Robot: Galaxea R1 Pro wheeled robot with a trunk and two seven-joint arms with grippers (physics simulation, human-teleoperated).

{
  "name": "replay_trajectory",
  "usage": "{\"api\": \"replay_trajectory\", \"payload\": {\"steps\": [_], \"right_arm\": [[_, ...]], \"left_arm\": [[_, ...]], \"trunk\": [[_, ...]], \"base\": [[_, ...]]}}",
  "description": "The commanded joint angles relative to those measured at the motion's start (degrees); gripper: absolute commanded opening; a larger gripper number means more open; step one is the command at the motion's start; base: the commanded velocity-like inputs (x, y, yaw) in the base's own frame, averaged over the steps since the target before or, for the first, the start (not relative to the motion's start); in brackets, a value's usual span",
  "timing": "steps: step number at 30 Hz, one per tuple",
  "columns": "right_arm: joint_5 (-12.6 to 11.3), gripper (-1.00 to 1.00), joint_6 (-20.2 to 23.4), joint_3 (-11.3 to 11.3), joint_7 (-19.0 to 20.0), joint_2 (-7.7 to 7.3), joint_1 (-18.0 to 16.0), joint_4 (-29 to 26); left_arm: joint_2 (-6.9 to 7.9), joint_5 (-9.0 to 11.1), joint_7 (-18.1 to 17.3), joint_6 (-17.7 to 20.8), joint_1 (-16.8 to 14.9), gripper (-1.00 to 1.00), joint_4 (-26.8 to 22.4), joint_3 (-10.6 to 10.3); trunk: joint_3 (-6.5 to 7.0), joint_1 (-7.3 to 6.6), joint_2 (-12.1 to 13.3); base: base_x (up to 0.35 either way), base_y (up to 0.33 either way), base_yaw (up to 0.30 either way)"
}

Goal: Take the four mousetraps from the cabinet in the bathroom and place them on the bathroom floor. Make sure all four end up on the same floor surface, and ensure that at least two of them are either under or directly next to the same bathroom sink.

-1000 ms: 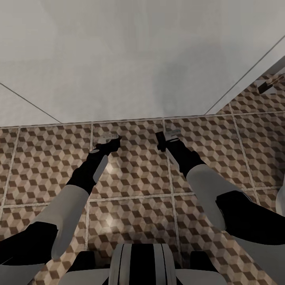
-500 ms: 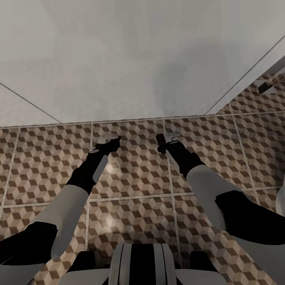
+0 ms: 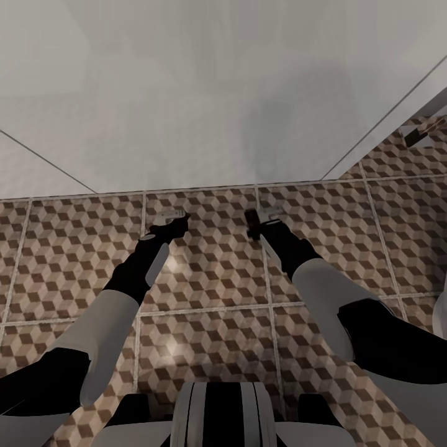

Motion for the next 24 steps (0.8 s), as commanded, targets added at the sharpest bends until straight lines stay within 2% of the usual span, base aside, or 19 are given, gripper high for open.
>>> {"api": "replay_trajectory", "payload": {"steps": [1,8,10,14,24], "right_arm": [[0.3,-1.00,0.4,0.3,0.0,0.00,0.0,-0.3],[0.2,-1.00,0.3,0.3,0.0,0.15,0.0,-1.0],[0.2,-1.00,-0.6,0.4,0.0,0.20,0.0,-1.0],[0.1,-1.00,-5.9,0.5,0.2,0.22,0.1,-1.0],[0.1,-1.00,-8.0,0.6,0.3,0.29,0.1,-1.0]], "left_arm": [[0.04,0.6,0.5,0.2,0.0,-1.00,-0.1,-0.2],[0.08,0.6,0.5,0.1,0.0,-1.00,0.0,-0.2],[0.10,0.6,0.5,0.1,0.0,-1.00,0.1,-0.2],[0.12,0.6,0.5,0.1,0.0,-1.00,0.3,-0.2],[0.13,0.6,0.5,0.1,0.0,-1.00,0.2,-0.2]], "trunk": [[-0.03,-0.01,0.0],[-0.03,-0.01,0.0],[-0.03,-0.01,0.0],[-0.03,-0.01,0.0],[-0.03,-0.01,0.0]], "base": [[0.000,0.000,0.000],[0.000,0.000,0.000],[0.000,0.000,0.000],[0.000,0.000,0.000],[0.000,0.000,0.000]]}}
